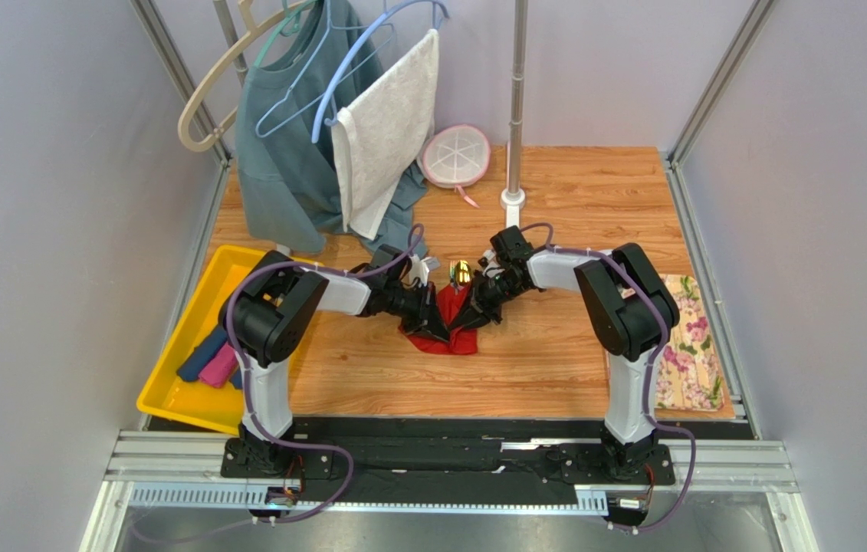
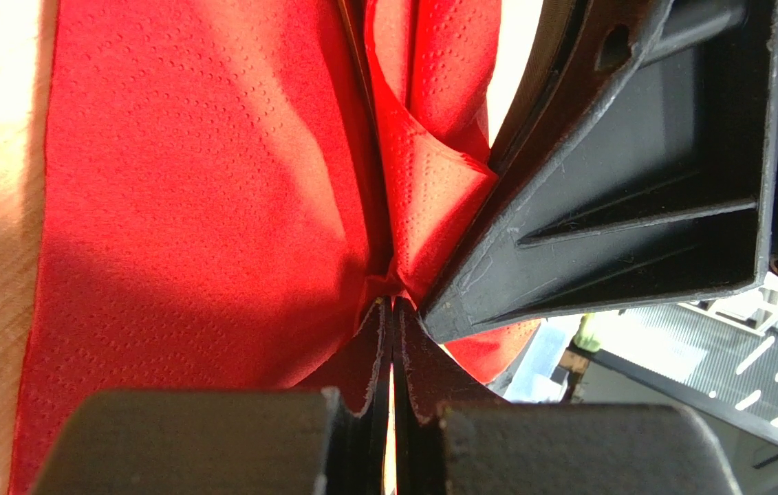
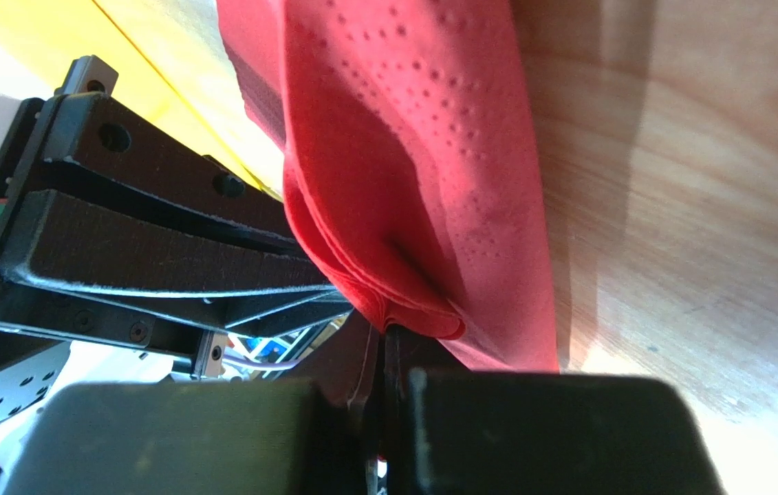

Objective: Place the utensils on the paper napkin and roll it up

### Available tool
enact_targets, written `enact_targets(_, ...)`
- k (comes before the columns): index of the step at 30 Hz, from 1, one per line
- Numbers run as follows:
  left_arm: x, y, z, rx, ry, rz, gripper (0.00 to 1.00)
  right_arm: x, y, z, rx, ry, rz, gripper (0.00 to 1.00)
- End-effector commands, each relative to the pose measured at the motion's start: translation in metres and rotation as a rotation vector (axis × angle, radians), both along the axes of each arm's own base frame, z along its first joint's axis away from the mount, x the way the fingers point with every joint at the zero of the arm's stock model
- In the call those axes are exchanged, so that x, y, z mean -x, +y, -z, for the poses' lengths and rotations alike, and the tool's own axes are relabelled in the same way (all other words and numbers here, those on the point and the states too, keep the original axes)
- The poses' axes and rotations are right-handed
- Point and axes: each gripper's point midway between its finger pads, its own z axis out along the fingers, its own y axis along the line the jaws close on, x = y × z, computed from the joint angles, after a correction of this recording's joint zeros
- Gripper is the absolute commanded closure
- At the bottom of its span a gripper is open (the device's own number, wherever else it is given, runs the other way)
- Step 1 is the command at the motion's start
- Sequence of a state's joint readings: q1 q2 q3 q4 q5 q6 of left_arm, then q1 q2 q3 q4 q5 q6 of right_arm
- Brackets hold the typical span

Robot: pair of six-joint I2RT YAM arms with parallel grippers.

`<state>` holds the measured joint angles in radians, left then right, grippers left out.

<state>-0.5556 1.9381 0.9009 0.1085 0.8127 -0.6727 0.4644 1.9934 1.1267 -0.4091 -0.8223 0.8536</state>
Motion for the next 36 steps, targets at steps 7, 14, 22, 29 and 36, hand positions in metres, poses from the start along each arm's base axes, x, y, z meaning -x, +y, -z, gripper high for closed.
enact_targets(7, -0.007, 0.008, -0.034, 0.073, -0.067, -0.037, 0.91, 0.002, 0.003, 0.017, 0.011, 0.034, 0.013, 1.00)
enact_targets(14, -0.002, 0.030, -0.042, 0.042, -0.091, -0.039, 0.89, -0.002, 0.001, 0.018, 0.023, 0.012, 0.032, 0.99)
enact_targets(22, -0.009, 0.024, -0.050, 0.080, -0.107, -0.051, 0.93, -0.010, -0.002, 0.015, 0.093, -0.009, 0.101, 0.91)
enact_targets(29, -0.012, 0.028, -0.053, 0.095, -0.113, -0.077, 0.88, -0.009, -0.003, 0.012, 0.132, -0.024, 0.101, 0.77)
enact_targets(36, -0.011, 0.035, -0.068, 0.143, -0.147, -0.087, 0.76, -0.006, -0.004, 0.012, 0.149, -0.011, 0.110, 0.48)
